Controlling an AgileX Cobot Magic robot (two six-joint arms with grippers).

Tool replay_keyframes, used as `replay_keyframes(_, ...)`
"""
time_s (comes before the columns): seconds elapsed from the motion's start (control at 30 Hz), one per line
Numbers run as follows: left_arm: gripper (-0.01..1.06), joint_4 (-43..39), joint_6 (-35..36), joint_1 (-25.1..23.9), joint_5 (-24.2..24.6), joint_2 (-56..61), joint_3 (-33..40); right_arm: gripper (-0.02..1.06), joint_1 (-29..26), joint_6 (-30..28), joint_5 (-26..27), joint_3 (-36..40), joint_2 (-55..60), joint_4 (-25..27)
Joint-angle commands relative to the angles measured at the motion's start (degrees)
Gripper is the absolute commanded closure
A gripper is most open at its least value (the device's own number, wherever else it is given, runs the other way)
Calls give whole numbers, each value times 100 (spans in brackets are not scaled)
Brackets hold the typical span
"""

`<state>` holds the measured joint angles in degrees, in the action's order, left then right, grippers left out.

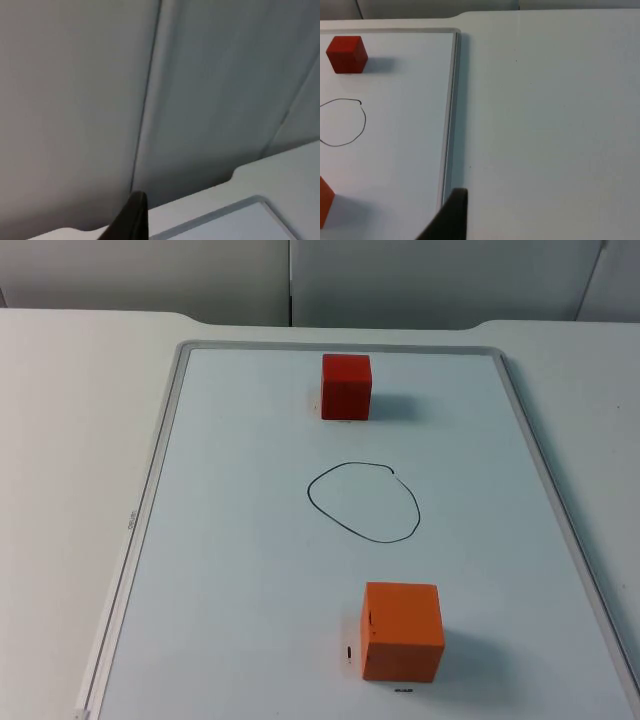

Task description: Pick up one cube with the left hand and another cube with the right hand. First place the cube in the right hand at the target position, then stack the cube in the left hand on top.

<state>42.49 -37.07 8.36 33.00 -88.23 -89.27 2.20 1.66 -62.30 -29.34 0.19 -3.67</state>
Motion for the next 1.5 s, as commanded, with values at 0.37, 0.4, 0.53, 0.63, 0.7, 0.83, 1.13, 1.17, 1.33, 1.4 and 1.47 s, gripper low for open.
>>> replay_keyframes(0.37, 0, -2519, 3242, 1291, 919, -3496, -2750, 0, -39, -14, 53, 21, -19, 5)
replay_keyframes(0.4, 0, -2610, 3403, 1358, 1005, -3768, -2978, 0, -39, -14, 53, 21, -19, 5)
replay_keyframes(0.53, 0, -2688, 3772, 1599, 1199, -4560, -3643, 0, -39, -4, 53, 21, -19, 5)
replay_keyframes(0.63, 0, -2758, 4005, 1731, 1254, -4905, -3937, 0, -39, -4, 53, 21, -19, 5)
replay_keyframes(0.7, 1, -3004, 4204, 1858, 1373, -5206, -4181, 0, -39, -4, 53, 21, -19, 5)
replay_keyframes(0.83, 1, -3698, 4780, 2056, 1456, -5485, -4277, 0, -39, -4, 53, 21, -19, 5)
replay_keyframes(1.13, 1, -4312, 5378, 2338, 1323, -5732, -4277, 0, -39, -16, 53, 21, -19, 5)
replay_keyframes(1.17, 1, -4407, 5458, 2379, 1310, -5755, -4277, 0, -39, -16, 53, 21, -19, 5)
replay_keyframes(1.33, 1, -4604, 5740, 2402, 1280, -5818, -4277, 0, -39, -16, 53, 21, -19, 5)
replay_keyframes(1.4, 1, -4604, 5829, 2402, 1264, -5853, -4277, 0, -39, -16, 53, 21, -19, 5)
replay_keyframes(1.47, 1, -4629, 5865, 2402, 1248, -5920, -4277, 0, -39, -16, 53, 21, -19, 5)
